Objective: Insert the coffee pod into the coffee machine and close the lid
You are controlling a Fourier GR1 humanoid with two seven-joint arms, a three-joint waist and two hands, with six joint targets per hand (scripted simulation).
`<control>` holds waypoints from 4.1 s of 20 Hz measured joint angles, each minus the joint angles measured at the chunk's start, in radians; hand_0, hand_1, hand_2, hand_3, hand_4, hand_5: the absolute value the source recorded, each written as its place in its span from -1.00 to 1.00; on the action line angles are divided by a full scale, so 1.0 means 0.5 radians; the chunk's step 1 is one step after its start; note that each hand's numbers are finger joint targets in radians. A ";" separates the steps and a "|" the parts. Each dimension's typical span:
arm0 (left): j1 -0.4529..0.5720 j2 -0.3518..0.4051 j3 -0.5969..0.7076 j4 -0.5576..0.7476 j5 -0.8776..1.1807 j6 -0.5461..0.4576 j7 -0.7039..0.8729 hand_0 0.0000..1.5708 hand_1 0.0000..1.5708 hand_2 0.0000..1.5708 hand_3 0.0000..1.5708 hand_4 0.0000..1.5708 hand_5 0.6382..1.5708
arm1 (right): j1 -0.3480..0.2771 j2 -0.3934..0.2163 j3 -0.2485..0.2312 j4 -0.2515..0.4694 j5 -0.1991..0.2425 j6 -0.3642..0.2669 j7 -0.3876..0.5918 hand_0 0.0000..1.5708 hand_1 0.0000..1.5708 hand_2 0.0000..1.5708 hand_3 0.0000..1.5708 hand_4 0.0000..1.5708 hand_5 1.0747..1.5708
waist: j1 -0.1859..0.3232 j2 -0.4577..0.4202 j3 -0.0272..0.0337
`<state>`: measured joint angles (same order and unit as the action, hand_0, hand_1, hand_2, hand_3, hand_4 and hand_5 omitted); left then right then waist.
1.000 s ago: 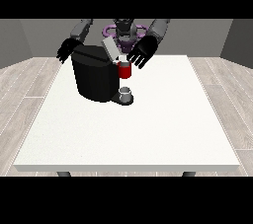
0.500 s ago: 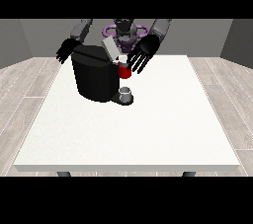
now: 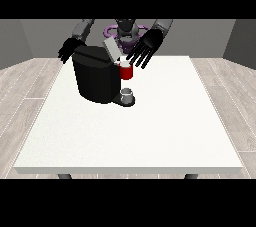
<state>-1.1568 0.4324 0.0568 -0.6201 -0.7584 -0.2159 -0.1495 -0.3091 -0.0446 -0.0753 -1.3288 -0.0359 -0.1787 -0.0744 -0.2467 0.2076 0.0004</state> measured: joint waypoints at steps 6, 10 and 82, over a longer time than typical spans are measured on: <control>0.120 -0.048 0.018 -0.040 0.024 -0.001 -0.032 -1.00 -1.00 -1.00 -1.00 -1.00 1.00 | 0.111 0.033 -0.002 0.017 -0.018 -0.001 -0.066 -1.00 -1.00 -1.00 -1.00 -0.45 1.00 | 0.067 -0.111 -0.001; 0.231 -0.156 0.127 -0.062 0.164 0.005 -0.017 -1.00 -1.00 -1.00 -1.00 -1.00 1.00 | 0.197 0.020 -0.040 0.038 -0.042 0.001 -0.076 -1.00 -1.00 -1.00 -1.00 -0.49 1.00 | 0.140 -0.252 -0.001; 1.813 -0.668 0.234 -1.558 1.575 -0.008 0.184 -1.00 -1.00 -1.00 -1.00 -1.00 1.00 | -0.656 -0.215 -0.022 0.521 0.108 0.451 -0.032 -1.00 -1.00 -1.00 -1.00 -1.00 1.00 | 0.763 -0.302 -0.008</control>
<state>-0.2503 0.0984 0.1738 -1.3990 0.0289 -0.2199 -0.0576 -0.6371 -0.1522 -0.0865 -1.0684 0.0178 0.0470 -0.0906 0.1349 0.0566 -0.0034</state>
